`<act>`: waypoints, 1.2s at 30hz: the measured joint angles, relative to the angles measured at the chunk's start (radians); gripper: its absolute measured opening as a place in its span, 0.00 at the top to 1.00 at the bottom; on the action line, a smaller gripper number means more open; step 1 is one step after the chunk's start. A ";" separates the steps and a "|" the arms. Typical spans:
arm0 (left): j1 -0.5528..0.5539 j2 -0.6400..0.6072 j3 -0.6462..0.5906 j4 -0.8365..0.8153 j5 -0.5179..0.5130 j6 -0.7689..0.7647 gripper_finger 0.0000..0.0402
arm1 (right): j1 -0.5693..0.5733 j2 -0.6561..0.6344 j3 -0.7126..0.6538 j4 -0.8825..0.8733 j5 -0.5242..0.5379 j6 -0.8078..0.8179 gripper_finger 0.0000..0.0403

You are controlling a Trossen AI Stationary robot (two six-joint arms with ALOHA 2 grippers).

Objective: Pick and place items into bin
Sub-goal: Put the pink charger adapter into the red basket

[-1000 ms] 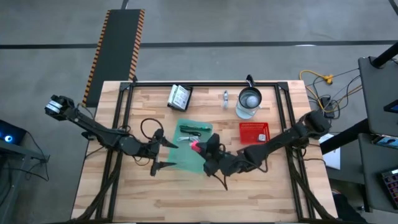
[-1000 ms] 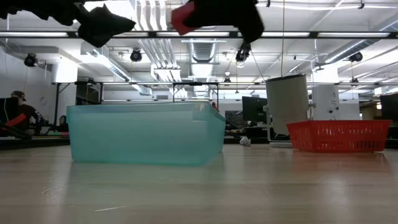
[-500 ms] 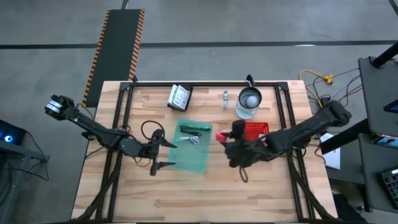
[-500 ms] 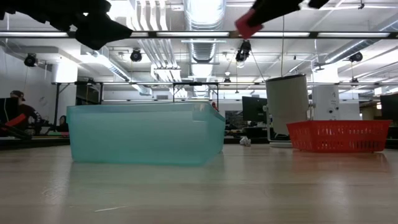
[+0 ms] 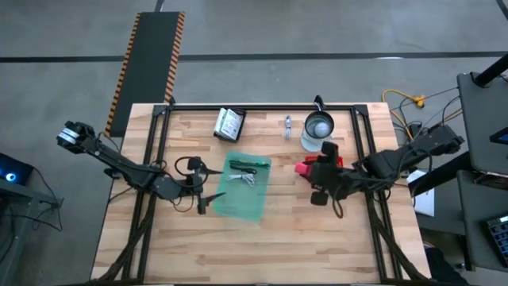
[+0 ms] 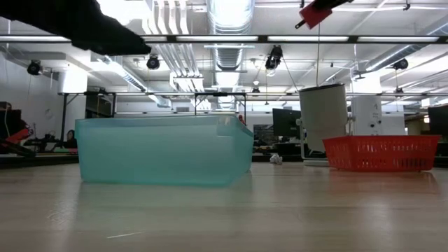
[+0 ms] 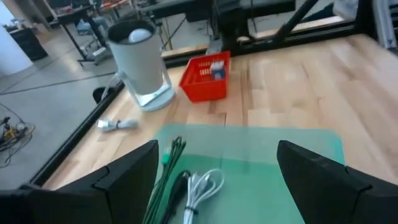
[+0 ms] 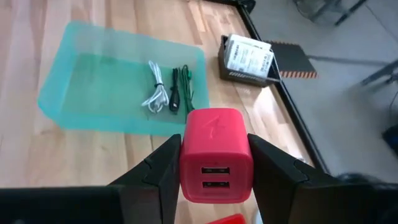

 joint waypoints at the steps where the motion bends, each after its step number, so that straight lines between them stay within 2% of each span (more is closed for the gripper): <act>1: 0.000 0.000 -0.009 0.003 -0.004 -0.002 0.23 | 0.000 -0.008 0.000 -0.009 0.000 0.024 0.65; 10: 0.000 -0.011 -0.050 0.060 -0.030 0.011 0.23 | -0.035 -0.013 0.000 -0.026 0.038 0.288 0.65; 17: 0.001 -0.002 -0.050 0.098 -0.033 -0.002 0.23 | -0.085 -0.013 -0.003 -0.149 0.015 0.562 0.65; 25: 0.001 -0.001 -0.050 0.098 -0.045 -0.003 0.23 | -0.129 -0.012 -0.064 -0.172 -0.025 0.710 0.65; 36: 0.001 0.013 -0.050 0.098 -0.051 0.026 0.23 | -0.190 -0.012 -0.214 -0.171 -0.211 0.907 0.65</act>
